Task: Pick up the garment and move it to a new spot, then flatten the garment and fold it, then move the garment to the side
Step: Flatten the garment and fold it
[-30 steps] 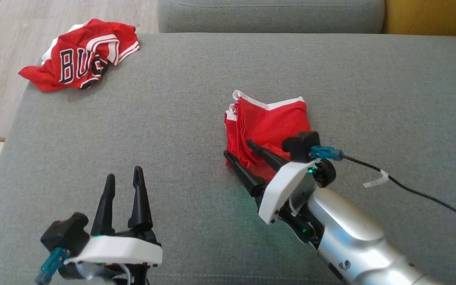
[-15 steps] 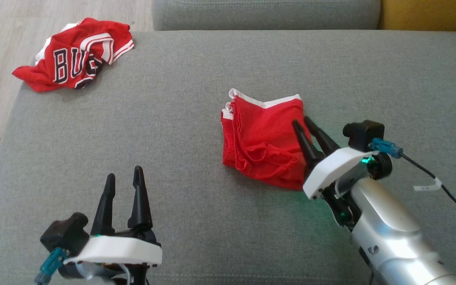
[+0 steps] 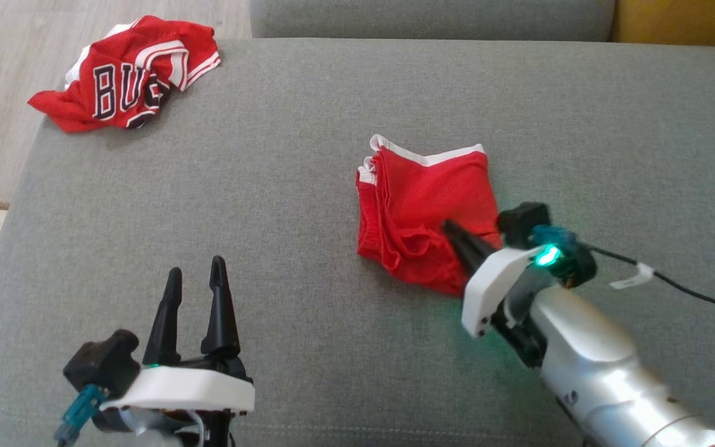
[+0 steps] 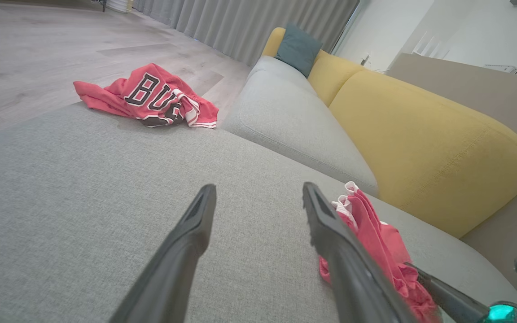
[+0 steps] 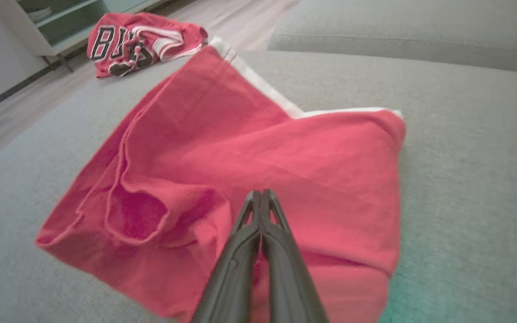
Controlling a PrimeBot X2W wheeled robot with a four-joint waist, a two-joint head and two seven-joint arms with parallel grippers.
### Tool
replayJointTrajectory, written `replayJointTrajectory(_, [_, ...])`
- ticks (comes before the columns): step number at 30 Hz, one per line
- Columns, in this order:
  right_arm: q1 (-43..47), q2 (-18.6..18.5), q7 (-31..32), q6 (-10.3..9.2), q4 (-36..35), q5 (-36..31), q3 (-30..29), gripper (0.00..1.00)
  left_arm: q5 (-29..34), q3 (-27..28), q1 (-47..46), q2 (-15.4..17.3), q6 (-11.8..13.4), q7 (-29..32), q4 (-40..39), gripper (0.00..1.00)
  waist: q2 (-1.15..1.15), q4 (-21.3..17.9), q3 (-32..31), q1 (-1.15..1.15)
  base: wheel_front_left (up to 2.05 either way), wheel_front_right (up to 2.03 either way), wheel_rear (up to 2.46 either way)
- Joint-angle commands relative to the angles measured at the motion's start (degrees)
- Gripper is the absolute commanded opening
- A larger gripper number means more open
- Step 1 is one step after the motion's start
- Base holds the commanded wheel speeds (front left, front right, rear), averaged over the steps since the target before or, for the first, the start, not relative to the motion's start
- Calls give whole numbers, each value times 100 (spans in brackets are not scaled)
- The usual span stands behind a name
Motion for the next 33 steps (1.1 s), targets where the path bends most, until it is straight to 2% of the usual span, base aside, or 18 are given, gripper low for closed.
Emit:
replayJointTrajectory(1, [-154,20,35,37,-172,140,243,0,7,155,-250,-17,13,-70,-169,100,0,6,13,0,0,0,0])
replayJointTrajectory(9, [-147,-169,268,37,-902,1066,1606,0,1,173,-285,-17,12,-70,-184,100,0,5,56,0,0,0,0])
replayJointTrajectory(14, [-201,-343,235,37,-1219,1514,2227,0,6,177,-292,-17,12,-70,-177,100,0,-5,62,0,0,0,0])
replayJointTrajectory(18, [-238,-352,172,37,-1199,1708,2448,0,6,177,-296,-17,18,-70,-172,100,0,-19,70,0,0,0,0])
replayJointTrajectory(25, [-328,-163,-77,37,-984,2044,2791,0,-3,171,-322,-17,21,-70,-171,100,0,-48,81,0,0,0,0])
replayJointTrajectory(30, [-320,-224,-322,37,-1028,2125,2968,0,-12,190,-295,-17,38,-70,-182,100,0,-87,47,0,0,0,0])
replayJointTrajectory(31, [-304,-246,-387,37,-1048,2136,2983,6,-14,197,-283,-17,41,-70,-188,100,0,-101,37,0,0,0,0])
replayJointTrajectory(33, [-262,-291,-526,37,-1116,2161,2992,32,-17,213,-257,-17,47,-70,-201,100,0,-133,13,0,0,0,0])
